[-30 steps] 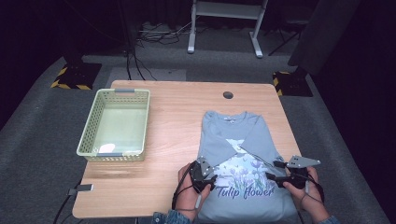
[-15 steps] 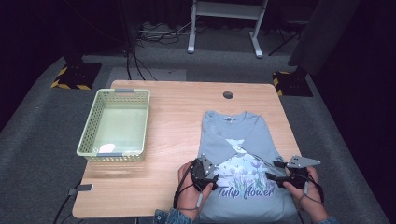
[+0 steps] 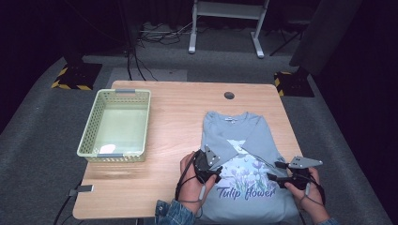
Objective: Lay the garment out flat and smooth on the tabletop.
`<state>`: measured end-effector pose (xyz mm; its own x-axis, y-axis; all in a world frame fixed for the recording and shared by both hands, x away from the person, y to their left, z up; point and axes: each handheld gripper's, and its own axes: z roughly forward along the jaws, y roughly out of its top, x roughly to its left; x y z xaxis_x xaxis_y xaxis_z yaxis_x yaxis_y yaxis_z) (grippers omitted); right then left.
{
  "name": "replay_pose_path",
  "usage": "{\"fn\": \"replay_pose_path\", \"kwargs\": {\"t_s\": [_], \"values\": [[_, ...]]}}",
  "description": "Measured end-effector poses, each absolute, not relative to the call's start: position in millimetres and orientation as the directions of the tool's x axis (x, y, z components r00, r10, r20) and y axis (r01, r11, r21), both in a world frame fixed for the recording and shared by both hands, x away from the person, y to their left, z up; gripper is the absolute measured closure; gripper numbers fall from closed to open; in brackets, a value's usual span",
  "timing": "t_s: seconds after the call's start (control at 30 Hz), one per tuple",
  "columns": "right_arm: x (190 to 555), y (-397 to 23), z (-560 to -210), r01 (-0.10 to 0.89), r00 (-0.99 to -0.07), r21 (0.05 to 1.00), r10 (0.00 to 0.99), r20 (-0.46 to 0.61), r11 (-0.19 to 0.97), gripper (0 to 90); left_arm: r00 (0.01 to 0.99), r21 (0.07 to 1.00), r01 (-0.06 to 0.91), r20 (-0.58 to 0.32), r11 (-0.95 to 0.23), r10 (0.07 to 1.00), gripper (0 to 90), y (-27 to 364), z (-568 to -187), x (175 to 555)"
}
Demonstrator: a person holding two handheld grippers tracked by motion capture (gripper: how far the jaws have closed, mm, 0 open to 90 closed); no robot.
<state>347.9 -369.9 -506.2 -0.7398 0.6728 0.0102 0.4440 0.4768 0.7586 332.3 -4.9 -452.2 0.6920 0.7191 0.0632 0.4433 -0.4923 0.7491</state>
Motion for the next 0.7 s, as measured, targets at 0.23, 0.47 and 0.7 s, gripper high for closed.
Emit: {"fn": "replay_pose_path", "kwargs": {"t_s": [0.23,0.47,0.7], "values": [[348.3,-370.5,-506.2,0.446,-0.741,0.760,0.672,0.017,0.473,33.7,0.707,0.752,0.419,0.081,-0.509,0.703,28.1,-10.8,-439.8,343.6],[347.9,-370.4,-506.1,0.445,-0.741,0.759,0.671,0.013,0.476,33.7,0.720,0.758,0.397,0.091,-0.517,0.688,28.1,-19.4,-430.8,356.7],[348.2,-370.7,-506.1,0.445,-0.742,0.759,0.670,0.015,0.475,33.7,0.737,0.765,0.377,0.094,-0.522,0.670,28.9,-27.9,-427.8,368.8]]}}
